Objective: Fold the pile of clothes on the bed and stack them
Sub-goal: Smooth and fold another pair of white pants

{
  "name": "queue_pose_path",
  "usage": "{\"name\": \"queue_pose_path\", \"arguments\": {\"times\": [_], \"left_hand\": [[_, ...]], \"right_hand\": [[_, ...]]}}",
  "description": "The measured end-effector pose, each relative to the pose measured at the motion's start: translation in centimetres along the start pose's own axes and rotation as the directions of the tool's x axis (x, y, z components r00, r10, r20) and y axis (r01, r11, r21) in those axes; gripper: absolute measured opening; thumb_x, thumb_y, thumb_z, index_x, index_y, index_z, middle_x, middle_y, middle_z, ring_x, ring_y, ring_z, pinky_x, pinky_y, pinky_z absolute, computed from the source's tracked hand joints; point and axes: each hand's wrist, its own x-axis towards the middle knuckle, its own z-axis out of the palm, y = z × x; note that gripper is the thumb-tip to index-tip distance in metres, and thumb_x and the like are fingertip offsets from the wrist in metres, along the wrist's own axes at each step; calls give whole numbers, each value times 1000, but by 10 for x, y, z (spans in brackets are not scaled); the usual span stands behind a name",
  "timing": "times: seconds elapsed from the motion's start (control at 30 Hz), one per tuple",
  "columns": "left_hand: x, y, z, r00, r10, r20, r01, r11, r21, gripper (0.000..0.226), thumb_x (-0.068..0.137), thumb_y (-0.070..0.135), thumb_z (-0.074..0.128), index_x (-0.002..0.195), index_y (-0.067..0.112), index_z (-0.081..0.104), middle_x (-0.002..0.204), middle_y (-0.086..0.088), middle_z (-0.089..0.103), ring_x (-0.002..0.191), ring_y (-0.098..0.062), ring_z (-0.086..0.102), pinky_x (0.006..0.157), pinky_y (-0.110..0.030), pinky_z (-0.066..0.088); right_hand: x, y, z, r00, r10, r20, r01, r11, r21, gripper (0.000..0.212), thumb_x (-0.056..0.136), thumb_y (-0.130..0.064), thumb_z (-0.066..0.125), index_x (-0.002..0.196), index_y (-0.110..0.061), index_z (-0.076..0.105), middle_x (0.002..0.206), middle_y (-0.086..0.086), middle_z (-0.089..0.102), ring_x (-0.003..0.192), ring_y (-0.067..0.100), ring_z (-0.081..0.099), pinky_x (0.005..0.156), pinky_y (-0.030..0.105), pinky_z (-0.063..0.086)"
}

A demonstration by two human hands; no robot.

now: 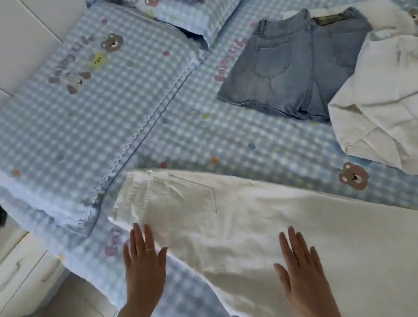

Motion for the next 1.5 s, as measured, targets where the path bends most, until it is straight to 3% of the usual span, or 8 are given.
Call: {"name": "queue_pose_path", "arguments": {"times": [0.13,0.43,0.6,0.67,0.8,1.0,1.13,1.5], "left_hand": [[47,-44,-31,851,-518,85,476,694,-540,58,96,24,49,144,0,26,140,-22,42,131,-37,38,103,-45,36],[98,-54,-34,668,-569,479,574,-15,-819,27,84,4,65,109,-6,60,100,-21,67,85,-29,63,81,-39,52],[73,-20,-76,827,-509,241,394,216,-894,8,84,9,66,83,7,58,66,2,64,64,-9,60,55,-10,43],[54,7,-97,936,-326,133,238,305,-922,14,82,12,69,86,23,61,76,9,68,72,1,63,63,-8,45],[14,42,-92,994,109,2,-53,493,-868,38,88,11,61,120,30,55,121,15,56,114,11,47,92,-4,35],[-32,81,-22,985,102,139,35,670,-741,88,59,50,56,138,57,17,144,11,38,121,-8,35,98,-6,26],[-43,97,25,969,81,232,85,776,-625,94,53,1,83,133,8,35,134,-26,49,122,-35,51,97,-3,23],[-61,133,24,870,412,269,-359,906,-226,90,48,-15,64,127,22,38,127,-21,50,87,-39,69,45,-28,54]], "right_hand": [[53,-98,28,992,-126,20,124,989,77,59,81,-24,71,131,1,52,140,17,46,123,35,51,109,30,28],[119,-215,105,923,-162,349,190,981,-47,89,87,-68,21,144,-15,-24,148,5,-37,141,28,-27,115,50,-6],[113,-239,72,966,-108,234,15,930,368,88,90,-54,48,149,-22,-9,158,-3,-9,145,8,-2,117,31,18],[111,-254,37,973,16,231,-187,638,747,64,91,-41,54,148,-27,28,136,10,50,120,16,52,93,30,46],[102,-229,-7,821,496,282,-346,42,937,29,87,-29,64,113,-17,66,87,0,70,79,9,66,72,27,51],[71,-145,-28,682,691,240,-186,-153,971,38,80,-12,69,117,-17,64,118,0,68,111,18,63,96,44,51],[39,-82,-43,657,716,235,-17,-297,955,39,79,-11,67,114,-25,66,119,-9,67,106,8,65,76,29,57],[-34,86,-25,369,799,476,-224,-420,879,38,80,-8,70,117,-7,61,114,3,67,93,18,65,67,32,54]]}}
